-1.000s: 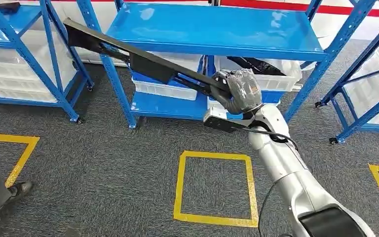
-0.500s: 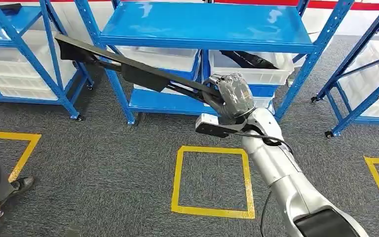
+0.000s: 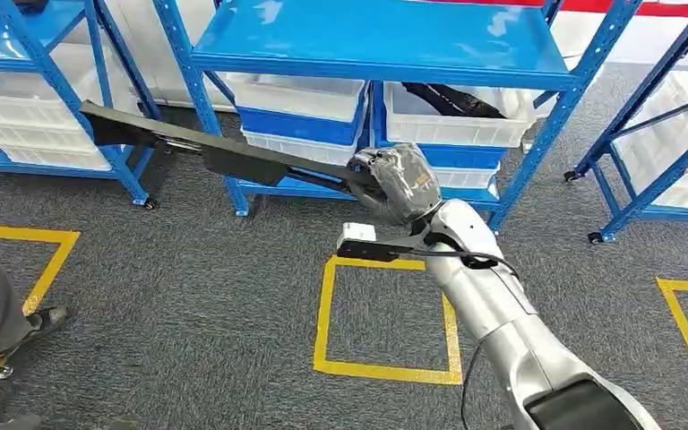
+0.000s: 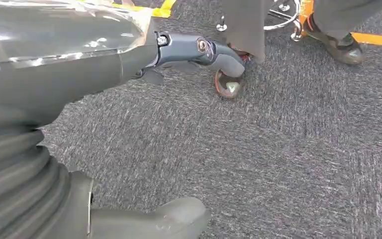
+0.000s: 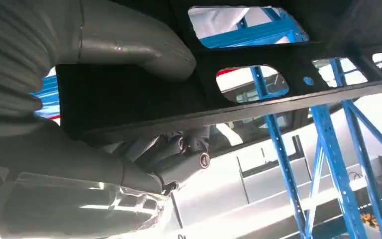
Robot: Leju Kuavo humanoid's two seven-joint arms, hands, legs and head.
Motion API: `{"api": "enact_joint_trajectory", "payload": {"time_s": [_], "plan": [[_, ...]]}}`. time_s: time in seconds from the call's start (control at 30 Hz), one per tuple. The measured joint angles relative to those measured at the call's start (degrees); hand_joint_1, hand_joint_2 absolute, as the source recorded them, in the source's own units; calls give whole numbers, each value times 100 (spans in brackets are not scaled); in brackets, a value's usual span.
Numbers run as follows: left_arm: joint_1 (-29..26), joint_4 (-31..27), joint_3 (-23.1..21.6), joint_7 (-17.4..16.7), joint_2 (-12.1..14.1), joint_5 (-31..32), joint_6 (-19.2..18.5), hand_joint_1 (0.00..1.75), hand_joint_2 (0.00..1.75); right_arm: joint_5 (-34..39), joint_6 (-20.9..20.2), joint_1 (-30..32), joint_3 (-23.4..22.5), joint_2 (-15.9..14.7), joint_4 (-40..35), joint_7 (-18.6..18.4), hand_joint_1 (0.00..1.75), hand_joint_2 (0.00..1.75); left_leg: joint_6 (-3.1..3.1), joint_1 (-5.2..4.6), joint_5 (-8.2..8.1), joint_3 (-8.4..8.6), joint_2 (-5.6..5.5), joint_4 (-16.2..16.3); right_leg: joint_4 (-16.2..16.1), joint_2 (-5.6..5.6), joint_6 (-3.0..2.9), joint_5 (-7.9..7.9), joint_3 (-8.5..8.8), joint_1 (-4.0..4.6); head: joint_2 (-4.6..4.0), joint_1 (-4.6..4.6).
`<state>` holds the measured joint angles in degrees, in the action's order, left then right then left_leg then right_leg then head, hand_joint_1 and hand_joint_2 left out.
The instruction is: Take the parts from the cabinet and place them on the table.
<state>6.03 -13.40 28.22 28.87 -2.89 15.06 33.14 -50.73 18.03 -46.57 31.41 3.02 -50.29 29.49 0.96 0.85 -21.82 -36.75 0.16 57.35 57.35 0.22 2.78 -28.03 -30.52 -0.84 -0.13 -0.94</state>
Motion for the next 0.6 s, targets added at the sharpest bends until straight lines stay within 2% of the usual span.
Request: {"api": "enact_joint_trajectory", "payload": {"time_s": [0.03,0.1,0.13,0.17,0.2,0.27,0.3,0.33,0.37,0.43,0.47,0.5,0.6], "plan": [[-7,0,11,6,2,0,0,0,175,2,-11,-4,8,0,26,17,175,175,-37,-12,27,-12,-2,1,12,5,-61,32,-56,-5,0,-3],[-28,4,37,9,-15,-7,0,0,175,2,-20,1,41,24,79,35,175,175,-107,14,108,-21,-2,-31,53,5,-129,75,-100,25,0,-2],[-34,7,42,13,-13,-7,0,0,175,4,-20,-2,52,33,103,35,175,175,-128,25,117,-57,-10,-19,24,1,-201,122,-115,-43,0,-2],[-39,7,46,15,-11,-4,0,0,175,13,-17,-9,57,61,125,35,175,175,-147,48,-47,-119,-13,87,23,-6,-261,165,-140,-53,0,-9],[-40,7,46,15,-11,-7,0,0,175,20,-13,-13,63,81,135,35,175,175,-166,54,-309,-218,-10,366,25,-13,-325,204,-177,-50,0,-15],[-41,7,52,17,-4,-4,-9,0,175,28,-13,-10,76,100,159,24,175,175,-213,53,-849,-573,-18,1335,28,-20,-380,257,-263,-10,0,-26],[-42,7,52,17,-4,-2,-18,0,175,28,-13,0,83,100,168,22,175,175,-223,54,-1010,-707,-16,1725,29,-25,-393,293,-312,12,0,-24],[-45,7,52,17,-4,2,-24,0,175,31,-13,12,92,98,179,6,175,175,-218,54,-1036,-712,-16,1857,30,-24,-394,326,-354,28,0,-22],[-48,7,55,17,-4,4,-31,0,175,31,-13,26,103,96,179,4,175,175,-202,53,-953,-582,-16,1712,31,-23,-388,351,-390,40,0,-26],[-45,7,59,15,0,13,-33,0,175,35,-13,33,124,92,179,-7,175,175,-135,43,-602,32,-19,806,33,-15,-373,404,-433,63,0,-24],[-43,7,68,17,4,13,-33,0,175,42,-15,28,129,92,175,-9,175,175,-74,33,-464,388,-34,282,33,-12,-359,418,-436,67,0,-28],[-27,7,79,22,16,15,-37,0,175,55,-17,25,131,89,170,-9,175,175,-41,3,-560,491,-32,84,36,-14,-322,443,-457,98,0,-15],[-41,7,96,39,15,24,-42,0,175,118,-57,21,144,92,146,28,175,175,40,-62,-472,439,-32,86,9,-25,-209,518,-480,64,0,-19]]}}
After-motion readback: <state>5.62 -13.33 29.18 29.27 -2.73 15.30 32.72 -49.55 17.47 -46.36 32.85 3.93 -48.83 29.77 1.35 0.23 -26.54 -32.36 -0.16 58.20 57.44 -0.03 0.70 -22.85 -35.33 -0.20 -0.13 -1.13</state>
